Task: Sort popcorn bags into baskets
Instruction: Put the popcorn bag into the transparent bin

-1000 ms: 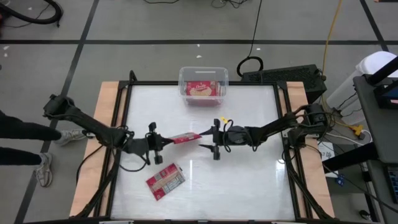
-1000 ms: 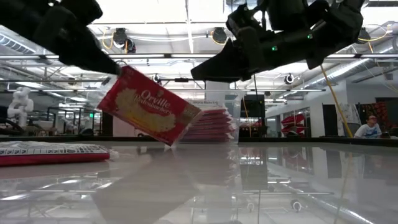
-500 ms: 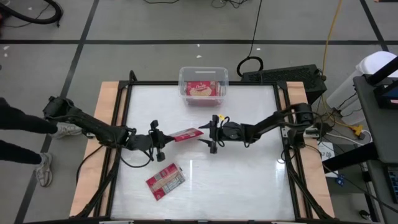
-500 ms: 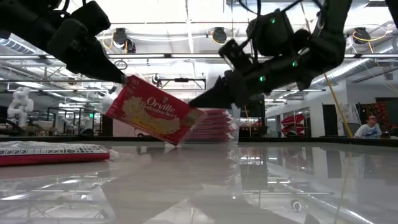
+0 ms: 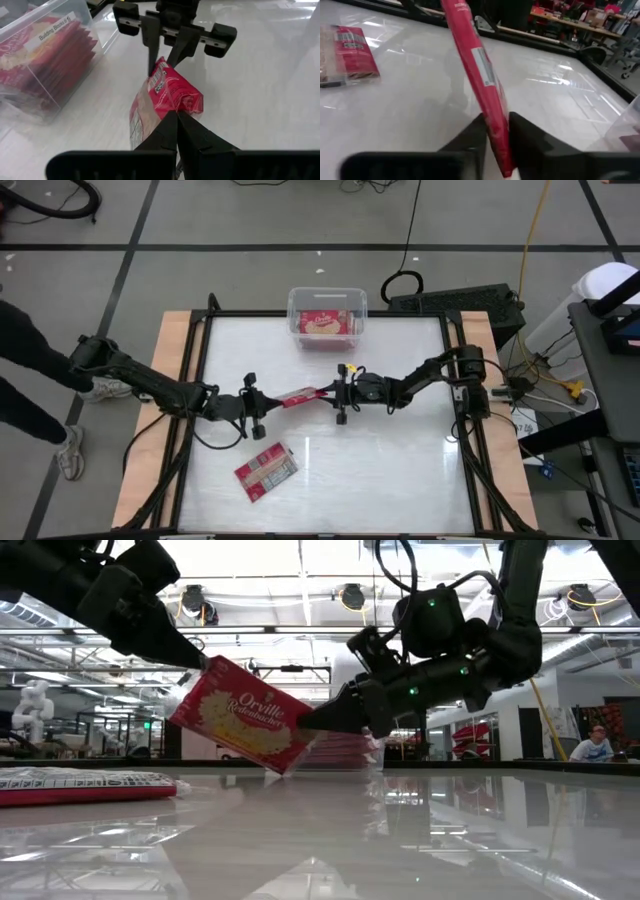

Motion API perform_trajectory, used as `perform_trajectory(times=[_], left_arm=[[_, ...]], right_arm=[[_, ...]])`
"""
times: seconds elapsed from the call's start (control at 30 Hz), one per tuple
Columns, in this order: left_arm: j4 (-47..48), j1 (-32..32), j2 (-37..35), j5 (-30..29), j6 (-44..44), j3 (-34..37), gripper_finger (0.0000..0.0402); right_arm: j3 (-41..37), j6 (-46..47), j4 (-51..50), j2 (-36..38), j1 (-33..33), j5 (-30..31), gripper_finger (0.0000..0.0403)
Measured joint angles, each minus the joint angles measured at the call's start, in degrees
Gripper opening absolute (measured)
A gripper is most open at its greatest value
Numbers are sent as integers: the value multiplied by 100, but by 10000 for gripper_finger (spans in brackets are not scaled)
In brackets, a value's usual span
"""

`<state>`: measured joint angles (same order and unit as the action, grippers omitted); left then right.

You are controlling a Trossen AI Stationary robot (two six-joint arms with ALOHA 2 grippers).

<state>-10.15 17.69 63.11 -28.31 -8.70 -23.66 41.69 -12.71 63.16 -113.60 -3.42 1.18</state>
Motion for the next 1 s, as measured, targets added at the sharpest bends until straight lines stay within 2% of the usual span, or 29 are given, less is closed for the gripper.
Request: perform_trajectory(times=[0.1, 0.17, 0.23, 0.37, 0.53, 0.67, 0.73, 1.0], left_arm=[[-27, -4, 0, -23, -8, 0, 6], [-69, 25, 0, -25, 188, 0, 17], [-171, 127, -6, -158, 434, 0, 39], [-455, 409, -71, -1028, 844, -2, 110], [-854, 644, -353, -1746, 1061, -26, 202], [-1340, 632, -487, -1770, 1043, -32, 244], [-1493, 629, -480, -1600, 1007, -33, 255], [-2055, 295, 75, -774, 862, -33, 255]], right_arm=[[0, 149, -71, 6, 20, -21, 20], [0, 265, -134, 17, 22, -148, 10], [-2, 427, -347, 130, 49, -134, 17], [-9, 715, -1216, 665, 58, -134, 31], [-15, 1227, -2524, 1613, 49, -134, 13], [-8, 1618, -3289, 2348, 15, -136, 7], [-8, 1766, -3711, 2571, 13, -117, 11], [-15, 2142, -4679, 2774, 5, -134, 16]])
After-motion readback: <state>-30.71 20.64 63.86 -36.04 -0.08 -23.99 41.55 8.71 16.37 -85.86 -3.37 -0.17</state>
